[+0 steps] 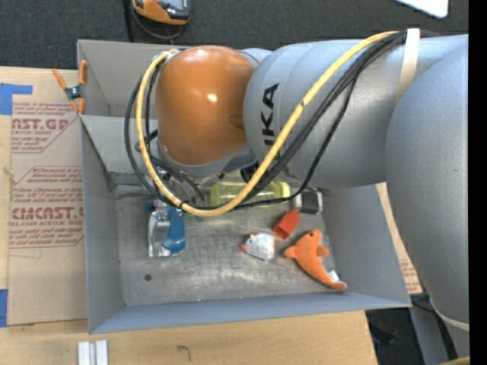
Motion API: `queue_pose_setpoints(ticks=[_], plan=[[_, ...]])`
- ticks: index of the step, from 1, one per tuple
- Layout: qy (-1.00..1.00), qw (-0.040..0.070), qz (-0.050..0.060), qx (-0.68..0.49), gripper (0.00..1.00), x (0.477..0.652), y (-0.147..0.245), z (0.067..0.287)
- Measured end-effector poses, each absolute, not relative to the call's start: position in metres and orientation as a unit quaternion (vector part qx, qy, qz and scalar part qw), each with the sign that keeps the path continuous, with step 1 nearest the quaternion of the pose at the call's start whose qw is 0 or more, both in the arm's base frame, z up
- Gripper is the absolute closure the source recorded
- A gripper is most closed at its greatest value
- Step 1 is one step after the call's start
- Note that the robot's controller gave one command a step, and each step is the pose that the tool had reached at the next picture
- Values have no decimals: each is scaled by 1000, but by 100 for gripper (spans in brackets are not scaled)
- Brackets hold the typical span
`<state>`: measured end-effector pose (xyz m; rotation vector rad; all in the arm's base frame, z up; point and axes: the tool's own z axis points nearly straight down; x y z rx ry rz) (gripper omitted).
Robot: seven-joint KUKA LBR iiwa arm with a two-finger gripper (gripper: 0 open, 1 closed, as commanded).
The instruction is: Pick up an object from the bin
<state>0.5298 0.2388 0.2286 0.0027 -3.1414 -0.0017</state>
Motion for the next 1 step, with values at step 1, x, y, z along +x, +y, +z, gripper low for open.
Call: queue_pose_setpoints(ticks=[1], plan=[[-1000,-1,-1,0,0,530,238,229]])
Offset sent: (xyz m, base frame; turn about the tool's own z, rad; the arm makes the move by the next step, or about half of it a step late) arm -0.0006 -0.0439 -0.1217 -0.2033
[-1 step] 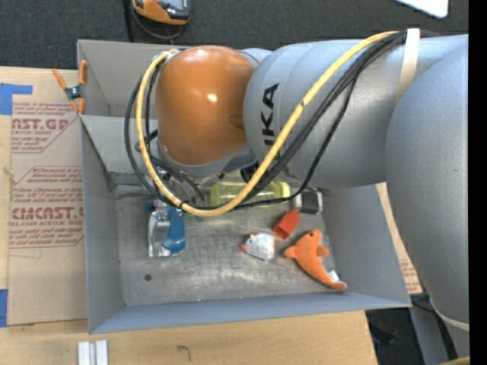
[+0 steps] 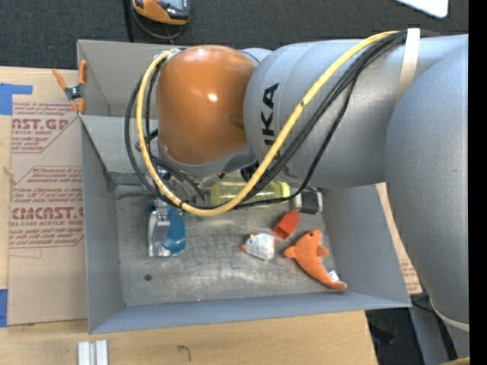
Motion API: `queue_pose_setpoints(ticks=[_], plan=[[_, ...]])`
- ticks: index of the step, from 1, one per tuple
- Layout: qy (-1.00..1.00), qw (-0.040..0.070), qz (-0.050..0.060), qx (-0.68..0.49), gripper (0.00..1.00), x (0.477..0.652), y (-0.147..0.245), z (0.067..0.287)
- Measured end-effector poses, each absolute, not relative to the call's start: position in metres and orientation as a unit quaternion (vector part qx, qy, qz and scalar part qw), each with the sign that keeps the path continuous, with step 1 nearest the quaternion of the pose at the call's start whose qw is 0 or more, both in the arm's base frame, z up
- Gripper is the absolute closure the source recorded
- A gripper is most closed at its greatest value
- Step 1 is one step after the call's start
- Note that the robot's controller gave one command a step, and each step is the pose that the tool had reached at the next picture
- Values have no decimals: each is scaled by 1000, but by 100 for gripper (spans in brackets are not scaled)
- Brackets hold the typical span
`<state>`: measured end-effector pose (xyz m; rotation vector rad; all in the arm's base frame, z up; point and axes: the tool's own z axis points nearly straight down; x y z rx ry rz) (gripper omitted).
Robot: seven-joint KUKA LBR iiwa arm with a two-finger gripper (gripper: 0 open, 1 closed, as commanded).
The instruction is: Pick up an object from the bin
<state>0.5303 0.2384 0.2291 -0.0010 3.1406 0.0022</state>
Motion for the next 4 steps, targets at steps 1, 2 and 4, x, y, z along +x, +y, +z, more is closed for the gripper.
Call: queue_pose_setpoints(ticks=[1,2,4], plan=[[999,3,1,-40,0,531,223,185],[1000,3,1,-26,0,549,203,120],[1000,5,3,-4,100,557,197,95]])
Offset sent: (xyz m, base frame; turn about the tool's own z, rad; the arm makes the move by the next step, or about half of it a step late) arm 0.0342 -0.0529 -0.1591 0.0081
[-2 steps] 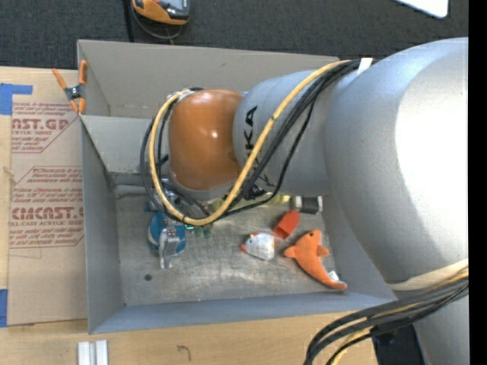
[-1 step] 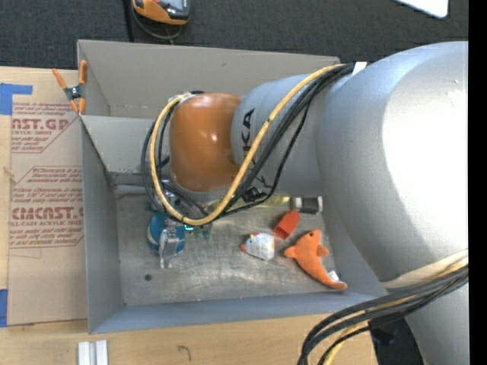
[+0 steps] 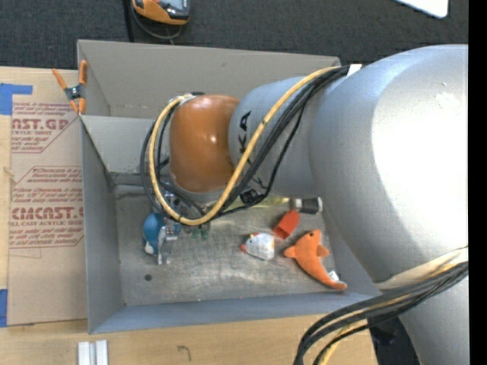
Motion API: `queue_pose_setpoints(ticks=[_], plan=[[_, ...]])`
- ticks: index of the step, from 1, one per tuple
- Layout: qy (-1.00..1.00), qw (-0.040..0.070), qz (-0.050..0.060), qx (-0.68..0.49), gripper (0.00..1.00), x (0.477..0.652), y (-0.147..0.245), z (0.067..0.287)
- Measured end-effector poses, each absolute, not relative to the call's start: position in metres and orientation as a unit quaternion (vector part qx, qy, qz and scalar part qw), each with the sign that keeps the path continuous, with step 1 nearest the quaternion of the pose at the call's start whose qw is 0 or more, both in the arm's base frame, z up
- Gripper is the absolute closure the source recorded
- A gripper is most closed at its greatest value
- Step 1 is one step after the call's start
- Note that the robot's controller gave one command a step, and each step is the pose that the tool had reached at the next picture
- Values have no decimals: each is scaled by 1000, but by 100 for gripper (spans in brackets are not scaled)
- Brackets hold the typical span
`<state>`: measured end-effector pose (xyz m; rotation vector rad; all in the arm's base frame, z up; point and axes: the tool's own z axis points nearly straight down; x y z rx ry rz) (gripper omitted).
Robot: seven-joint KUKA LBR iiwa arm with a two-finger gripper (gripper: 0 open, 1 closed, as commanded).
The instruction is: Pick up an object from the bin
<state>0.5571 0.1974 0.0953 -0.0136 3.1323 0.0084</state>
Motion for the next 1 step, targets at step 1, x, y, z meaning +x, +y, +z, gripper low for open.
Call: queue_pose_setpoints(ticks=[1], plan=[[1000,5,3,-4,100,557,197,95]])
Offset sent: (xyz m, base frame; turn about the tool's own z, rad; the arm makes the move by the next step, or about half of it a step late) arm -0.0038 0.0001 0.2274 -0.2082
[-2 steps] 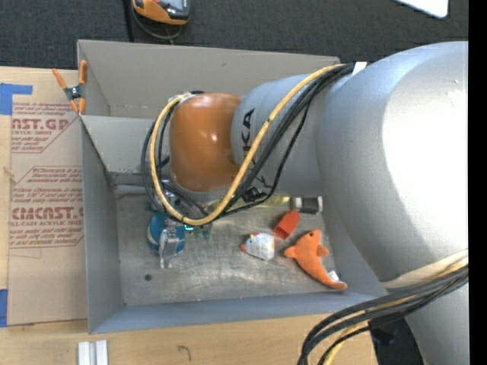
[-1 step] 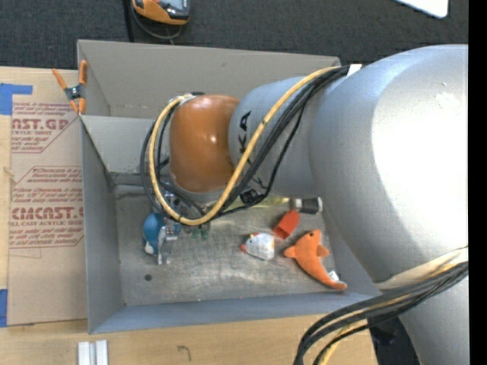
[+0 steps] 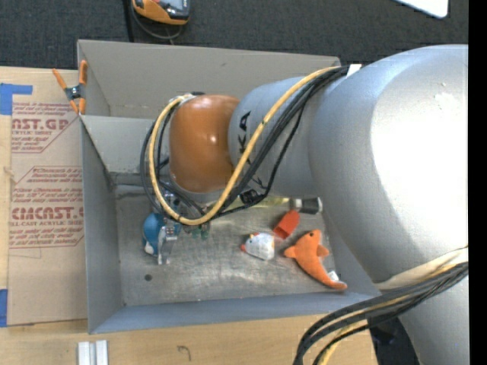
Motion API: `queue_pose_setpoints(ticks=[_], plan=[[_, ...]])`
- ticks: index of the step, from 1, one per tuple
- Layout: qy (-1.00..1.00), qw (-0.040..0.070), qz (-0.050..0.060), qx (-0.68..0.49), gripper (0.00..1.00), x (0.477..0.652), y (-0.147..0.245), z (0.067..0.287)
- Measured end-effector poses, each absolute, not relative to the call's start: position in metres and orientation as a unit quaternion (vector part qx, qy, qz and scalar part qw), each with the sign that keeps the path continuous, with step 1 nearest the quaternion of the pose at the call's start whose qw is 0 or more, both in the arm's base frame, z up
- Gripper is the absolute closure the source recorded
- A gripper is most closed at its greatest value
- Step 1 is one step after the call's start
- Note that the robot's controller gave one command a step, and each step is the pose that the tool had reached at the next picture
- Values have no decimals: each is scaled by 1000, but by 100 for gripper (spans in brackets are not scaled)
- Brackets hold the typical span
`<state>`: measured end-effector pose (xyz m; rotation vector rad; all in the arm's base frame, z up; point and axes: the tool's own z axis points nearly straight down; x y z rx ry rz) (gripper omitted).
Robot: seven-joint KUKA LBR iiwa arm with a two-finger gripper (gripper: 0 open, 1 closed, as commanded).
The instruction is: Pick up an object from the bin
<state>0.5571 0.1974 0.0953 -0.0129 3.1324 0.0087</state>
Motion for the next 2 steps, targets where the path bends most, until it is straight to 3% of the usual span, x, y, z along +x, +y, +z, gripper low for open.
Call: queue_pose_setpoints(ticks=[1,2], plan=[[995,-3,-1,-95,100,552,198,288],[994,2,1,-109,100,554,199,324]])
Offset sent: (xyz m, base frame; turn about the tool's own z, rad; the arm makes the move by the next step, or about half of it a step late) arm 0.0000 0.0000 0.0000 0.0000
